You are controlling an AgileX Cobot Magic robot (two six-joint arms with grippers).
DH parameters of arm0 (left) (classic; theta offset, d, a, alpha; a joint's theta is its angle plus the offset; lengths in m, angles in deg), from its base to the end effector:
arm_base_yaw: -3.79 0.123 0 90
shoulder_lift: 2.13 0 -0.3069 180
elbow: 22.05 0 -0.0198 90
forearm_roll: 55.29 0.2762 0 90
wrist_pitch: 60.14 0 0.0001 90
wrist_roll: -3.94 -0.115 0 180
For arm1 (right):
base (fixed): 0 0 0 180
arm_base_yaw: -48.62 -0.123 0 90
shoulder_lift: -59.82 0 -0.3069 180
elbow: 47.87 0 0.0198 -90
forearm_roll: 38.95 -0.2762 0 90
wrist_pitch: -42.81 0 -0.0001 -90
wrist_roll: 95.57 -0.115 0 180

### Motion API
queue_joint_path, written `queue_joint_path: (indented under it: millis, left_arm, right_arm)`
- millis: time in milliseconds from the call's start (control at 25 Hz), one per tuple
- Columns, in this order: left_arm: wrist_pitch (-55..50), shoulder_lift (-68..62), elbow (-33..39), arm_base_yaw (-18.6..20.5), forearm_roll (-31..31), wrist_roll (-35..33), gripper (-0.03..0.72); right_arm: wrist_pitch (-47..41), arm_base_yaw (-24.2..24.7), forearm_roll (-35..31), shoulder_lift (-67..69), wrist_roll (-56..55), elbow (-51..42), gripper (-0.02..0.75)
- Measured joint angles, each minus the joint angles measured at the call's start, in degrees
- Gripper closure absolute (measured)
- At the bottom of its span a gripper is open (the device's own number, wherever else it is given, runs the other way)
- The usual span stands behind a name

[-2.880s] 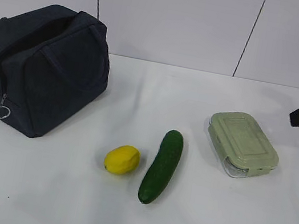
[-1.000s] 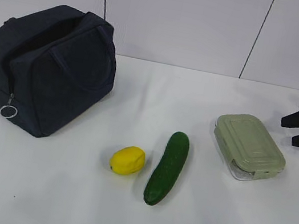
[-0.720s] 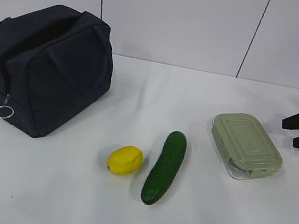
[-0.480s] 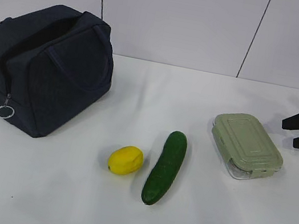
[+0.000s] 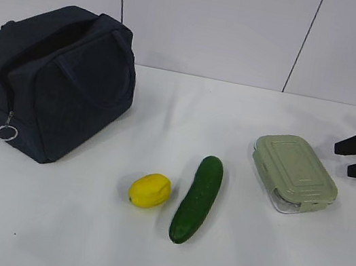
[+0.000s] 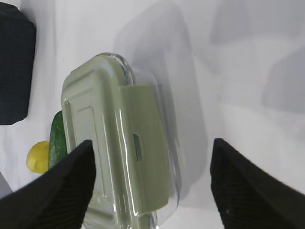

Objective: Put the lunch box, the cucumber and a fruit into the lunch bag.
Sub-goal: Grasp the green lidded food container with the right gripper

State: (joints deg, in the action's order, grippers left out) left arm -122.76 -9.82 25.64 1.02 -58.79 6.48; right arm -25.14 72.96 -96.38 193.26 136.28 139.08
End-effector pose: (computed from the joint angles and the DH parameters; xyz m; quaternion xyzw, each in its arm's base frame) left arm 0.0130 -0.0069 0.2834 0.0036 0.8568 -0.0543 0.5128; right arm 0.4428 -0.1017 0.1257 0.0213 0.9010 0.3978 0.1718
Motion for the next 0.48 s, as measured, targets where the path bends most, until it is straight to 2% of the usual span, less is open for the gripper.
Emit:
queue_joint_path:
  millis: [480]
  left_arm:
    - [0.0, 0.0, 0.0, 0.0, 0.1, 0.0, 0.448]
  right_arm:
    - [0.0, 0.0, -3.5, 1.2, 4.2, 0.0, 0.157]
